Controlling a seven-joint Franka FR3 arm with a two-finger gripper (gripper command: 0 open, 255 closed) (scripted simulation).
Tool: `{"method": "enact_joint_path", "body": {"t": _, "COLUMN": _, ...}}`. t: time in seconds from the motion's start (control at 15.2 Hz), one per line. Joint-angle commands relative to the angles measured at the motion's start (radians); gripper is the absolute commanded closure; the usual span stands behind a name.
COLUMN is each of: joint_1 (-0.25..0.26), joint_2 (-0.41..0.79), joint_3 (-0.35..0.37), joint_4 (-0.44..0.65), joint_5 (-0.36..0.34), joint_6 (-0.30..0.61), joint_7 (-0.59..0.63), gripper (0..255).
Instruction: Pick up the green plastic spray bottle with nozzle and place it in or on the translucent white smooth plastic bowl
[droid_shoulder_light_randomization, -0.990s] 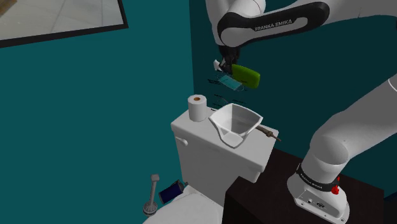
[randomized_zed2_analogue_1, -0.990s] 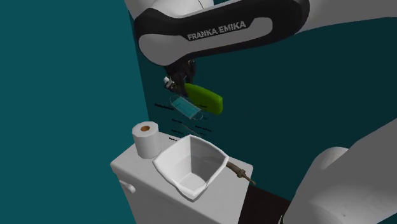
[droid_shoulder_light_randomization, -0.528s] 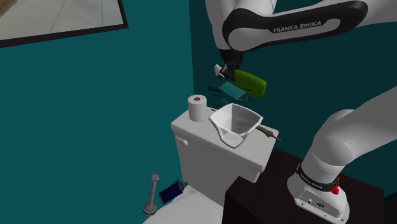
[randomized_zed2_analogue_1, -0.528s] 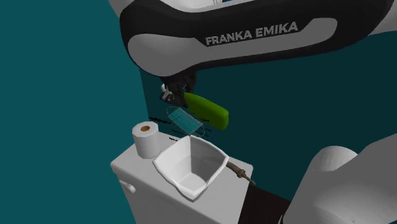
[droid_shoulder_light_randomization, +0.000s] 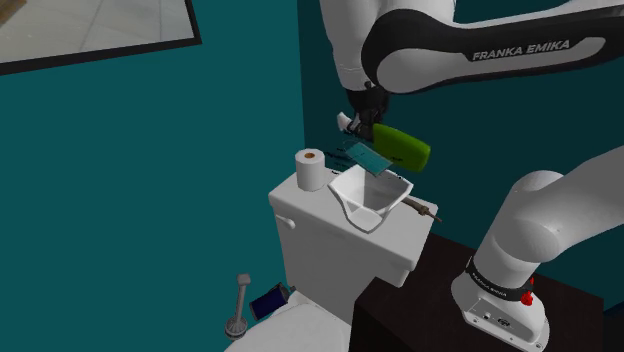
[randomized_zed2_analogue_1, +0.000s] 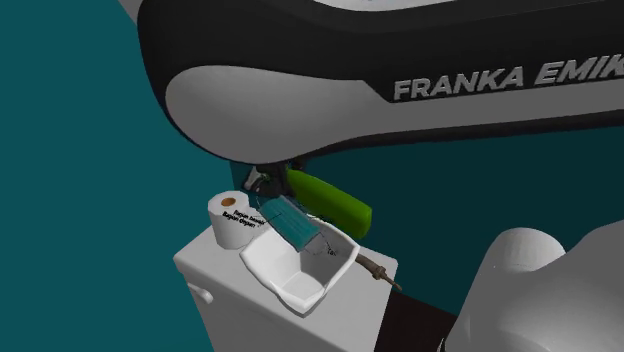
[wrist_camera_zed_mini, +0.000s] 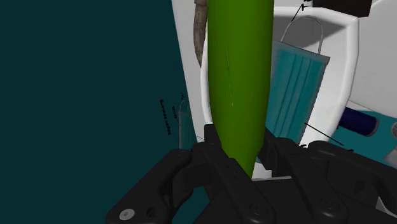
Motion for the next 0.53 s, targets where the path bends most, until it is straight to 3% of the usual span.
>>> {"method": "enact_joint_path", "body": {"t": 0.0, "joint_1": 0.005, "joint_2": -0.003, "joint_3": 0.006, "joint_4": -0.023, "joint_5": 0.006, "joint_6": 0.016, "joint_7": 0.013, "gripper": 255}}
{"method": "enact_joint_path", "body": {"t": 0.46, "joint_1": 0.014, "joint_2": -0.009, "joint_3": 0.015, "joint_4": -0.118, "joint_5": 0.014, "joint_6": 0.099, "joint_7": 0.046, "gripper": 255}}
